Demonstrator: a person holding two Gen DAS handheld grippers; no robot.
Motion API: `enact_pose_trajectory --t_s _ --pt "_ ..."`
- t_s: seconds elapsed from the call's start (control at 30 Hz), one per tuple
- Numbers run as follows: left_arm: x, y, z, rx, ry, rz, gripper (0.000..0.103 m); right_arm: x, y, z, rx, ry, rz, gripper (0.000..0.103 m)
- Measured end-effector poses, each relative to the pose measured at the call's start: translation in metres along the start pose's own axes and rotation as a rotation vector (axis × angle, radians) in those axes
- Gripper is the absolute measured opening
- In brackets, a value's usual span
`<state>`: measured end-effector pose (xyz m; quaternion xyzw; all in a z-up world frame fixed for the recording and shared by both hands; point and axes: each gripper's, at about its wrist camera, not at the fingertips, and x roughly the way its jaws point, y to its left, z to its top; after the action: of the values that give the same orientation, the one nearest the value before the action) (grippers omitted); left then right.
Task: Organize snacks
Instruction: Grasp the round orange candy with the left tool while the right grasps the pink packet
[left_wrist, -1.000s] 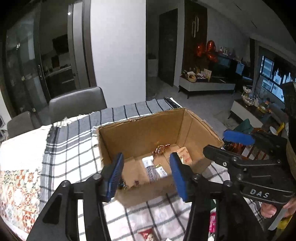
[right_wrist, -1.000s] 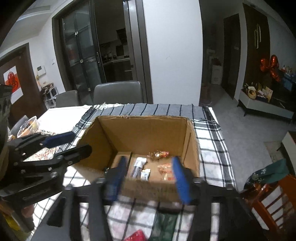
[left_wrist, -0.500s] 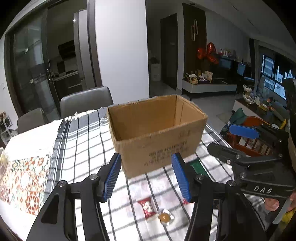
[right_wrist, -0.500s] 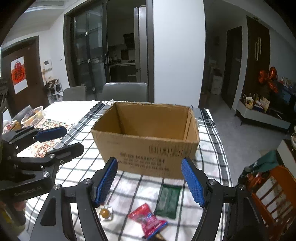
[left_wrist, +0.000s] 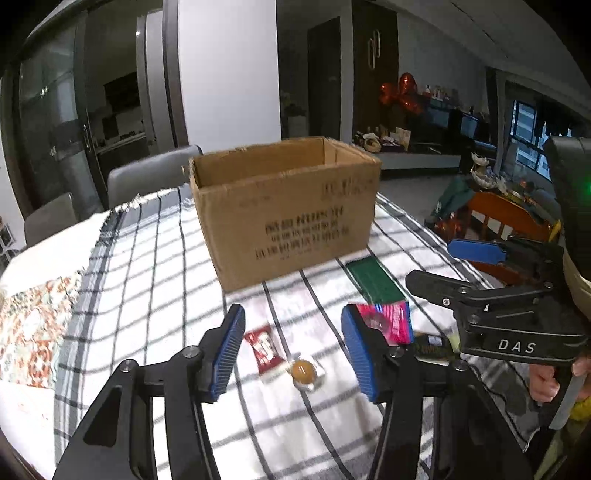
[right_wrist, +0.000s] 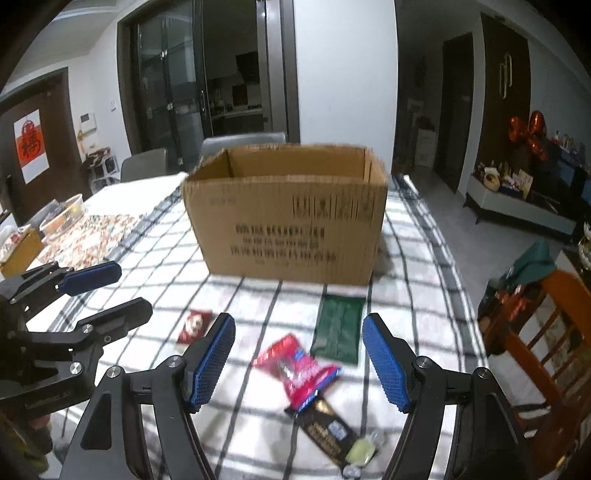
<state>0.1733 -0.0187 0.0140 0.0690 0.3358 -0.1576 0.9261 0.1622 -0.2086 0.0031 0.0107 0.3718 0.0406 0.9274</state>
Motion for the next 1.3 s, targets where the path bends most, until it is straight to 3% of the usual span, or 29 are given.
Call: enact_pose_trajectory --t_s 0.23,0.67,0.97,1.03,1.3 --pt "0.021 -0.003 -0.024 -0.018 0.075 -0.028 0.047 0.018 -0.003 -0.029 0.031 0.077 0.013 0.072" --pt "0.065 -0.001 -0.043 -0.047 0.183 -0.094 0.03 0.045 -0.007 -0.035 0.023 0.129 0.005 0.071" --pt "0.086 -0.003 -0.043 -0.033 0.21 -0.074 0.027 0.057 -0.007 -0.031 -0.017 0.137 0.019 0.07" --pt "0.089 -0.002 -0.043 -0.039 0.214 -0.07 0.027 0.063 -0.006 -0.029 -0.042 0.155 0.034 0.065" --pt "0.096 0.001 -0.046 -0.055 0.226 -0.068 0.027 0.094 0.0 -0.03 -0.123 0.247 0.082 0.064"
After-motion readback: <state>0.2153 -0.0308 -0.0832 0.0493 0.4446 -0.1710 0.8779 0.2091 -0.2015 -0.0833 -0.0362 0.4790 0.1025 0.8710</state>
